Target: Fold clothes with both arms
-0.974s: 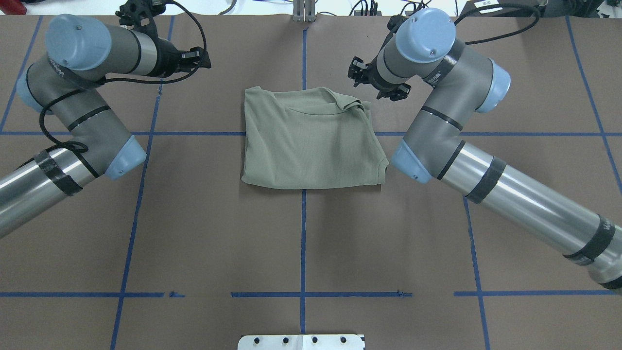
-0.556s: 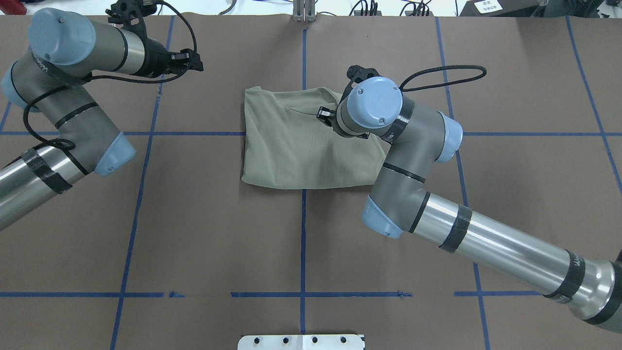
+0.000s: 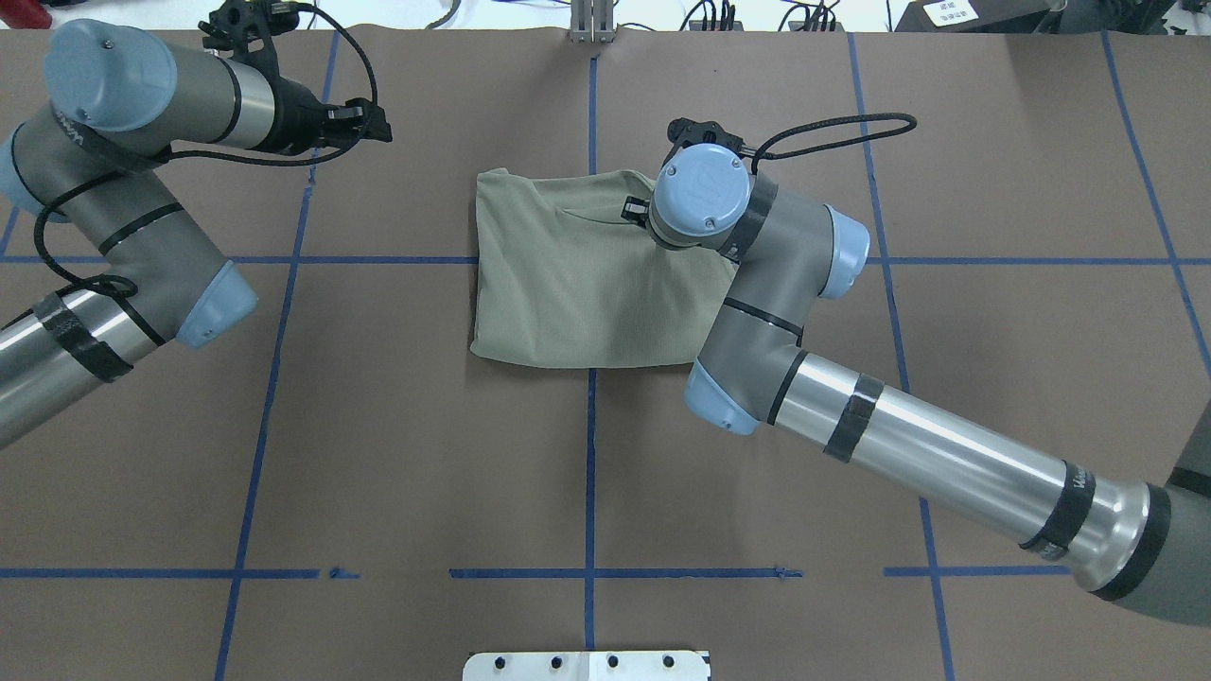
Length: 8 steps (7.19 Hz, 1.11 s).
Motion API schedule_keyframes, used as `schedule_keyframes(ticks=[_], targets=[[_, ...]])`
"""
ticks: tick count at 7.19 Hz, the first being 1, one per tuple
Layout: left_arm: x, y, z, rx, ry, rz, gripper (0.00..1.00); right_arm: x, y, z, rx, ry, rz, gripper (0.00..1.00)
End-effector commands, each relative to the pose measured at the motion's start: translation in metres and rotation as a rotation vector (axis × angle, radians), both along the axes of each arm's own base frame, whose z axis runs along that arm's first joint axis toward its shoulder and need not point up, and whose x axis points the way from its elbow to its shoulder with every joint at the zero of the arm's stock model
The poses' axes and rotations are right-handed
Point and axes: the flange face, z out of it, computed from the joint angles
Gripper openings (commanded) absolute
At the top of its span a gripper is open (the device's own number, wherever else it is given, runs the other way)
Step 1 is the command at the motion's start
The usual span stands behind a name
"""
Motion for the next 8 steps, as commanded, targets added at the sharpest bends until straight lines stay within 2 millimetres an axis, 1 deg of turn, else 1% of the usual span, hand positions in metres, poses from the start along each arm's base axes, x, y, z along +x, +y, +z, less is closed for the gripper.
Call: schedule_keyframes(ticks=[1,2,3,4,5,6,7,8], targets=[[0.000,0.002,-0.005,0.006,0.008,0.001,0.64,0.026,-0.064,-0.001,-0.014,0.029,0.067,0.00],[0.000,0.002,-0.004,0.005,0.006,-0.001,0.64,0.069,-0.105,0.012,-0.028,-0.023,0.096,0.00],[-0.002,0.002,-0.004,0.004,0.007,-0.001,0.64,0.104,-0.130,0.017,-0.052,-0.047,0.115,0.00],[-0.003,0.003,-0.001,0.007,0.002,0.001,0.64,0.119,-0.138,0.019,-0.060,-0.054,0.125,0.00],[-0.005,0.008,0.006,0.002,0.002,0.032,0.63,0.145,-0.148,0.025,-0.057,-0.056,0.096,0.00],[-0.022,0.004,0.015,-0.022,0.008,0.054,0.63,0.181,-0.144,0.059,-0.046,-0.037,0.039,0.00],[-0.034,0.003,0.025,0.007,-0.019,0.088,0.62,0.228,-0.136,0.102,-0.029,-0.010,-0.040,0.00],[-0.059,0.002,0.050,0.051,-0.090,0.142,0.62,0.290,-0.134,0.149,-0.021,-0.006,-0.148,0.00]])
